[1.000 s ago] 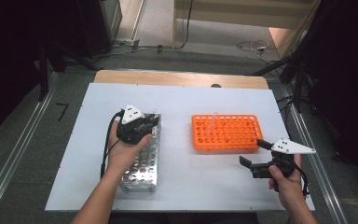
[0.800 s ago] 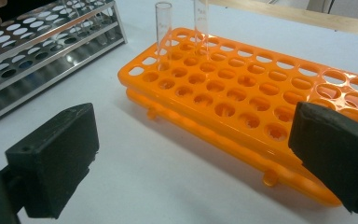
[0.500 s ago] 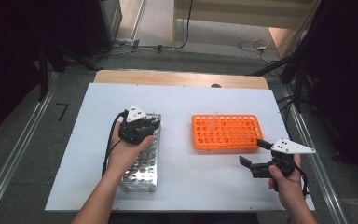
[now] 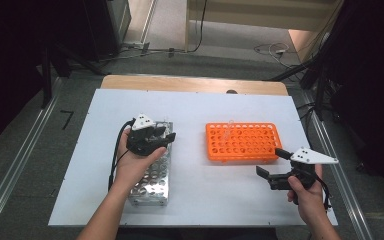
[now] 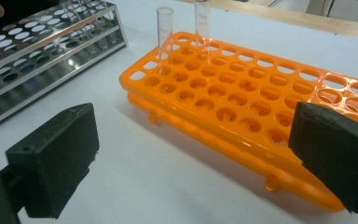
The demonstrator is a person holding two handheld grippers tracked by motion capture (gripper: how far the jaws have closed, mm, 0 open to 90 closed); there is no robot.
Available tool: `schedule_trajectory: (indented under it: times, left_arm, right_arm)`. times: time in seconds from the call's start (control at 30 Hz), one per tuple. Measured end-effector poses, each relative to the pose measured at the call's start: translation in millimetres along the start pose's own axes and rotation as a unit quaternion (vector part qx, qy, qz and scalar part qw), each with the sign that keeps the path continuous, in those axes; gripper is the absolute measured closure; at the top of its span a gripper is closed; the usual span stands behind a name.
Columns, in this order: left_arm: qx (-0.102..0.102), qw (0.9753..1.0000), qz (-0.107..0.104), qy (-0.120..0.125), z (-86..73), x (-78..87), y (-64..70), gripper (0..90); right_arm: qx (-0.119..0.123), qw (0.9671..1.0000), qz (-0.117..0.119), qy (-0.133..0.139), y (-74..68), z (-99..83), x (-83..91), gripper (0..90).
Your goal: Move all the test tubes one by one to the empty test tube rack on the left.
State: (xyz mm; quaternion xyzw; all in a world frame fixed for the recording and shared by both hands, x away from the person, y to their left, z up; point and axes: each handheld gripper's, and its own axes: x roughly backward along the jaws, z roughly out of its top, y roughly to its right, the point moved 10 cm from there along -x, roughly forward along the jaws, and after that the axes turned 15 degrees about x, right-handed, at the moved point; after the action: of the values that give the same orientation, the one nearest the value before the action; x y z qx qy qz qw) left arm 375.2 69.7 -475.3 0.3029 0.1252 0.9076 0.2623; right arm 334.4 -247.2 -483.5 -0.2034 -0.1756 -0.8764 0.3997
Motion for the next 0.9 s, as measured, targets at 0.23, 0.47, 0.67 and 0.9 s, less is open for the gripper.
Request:
schedule_trajectory:
  times: [0.23, 0.47, 0.67, 0.9]
  left_arm:
    - [0.009, 0.9995, -0.02, 0.023, 3.8, 13.0, 5.2, 30.7]
    - [0.011, 0.9983, -0.046, 0.033, 3.0, 24.5, 14.0, 15.5]
    - [0.011, 0.9974, -0.063, 0.032, -1.5, 29.0, 19.3, 2.4]
    - [0.016, 0.9961, -0.076, 0.043, -0.1, 37.4, 20.2, 0.0]
  right_arm:
    - [0.001, 1.0, -0.002, 0.006, 0.6, 8.5, -1.3, 0.8]
    - [0.003, 0.9999, 0.001, 0.011, 1.1, 22.2, -7.5, 1.5]
    - [0.003, 0.9999, 0.012, 0.008, -1.1, 31.7, -18.8, 2.1]
    - [0.009, 0.9995, 0.031, 0.001, -8.7, 43.6, -40.1, 2.8]
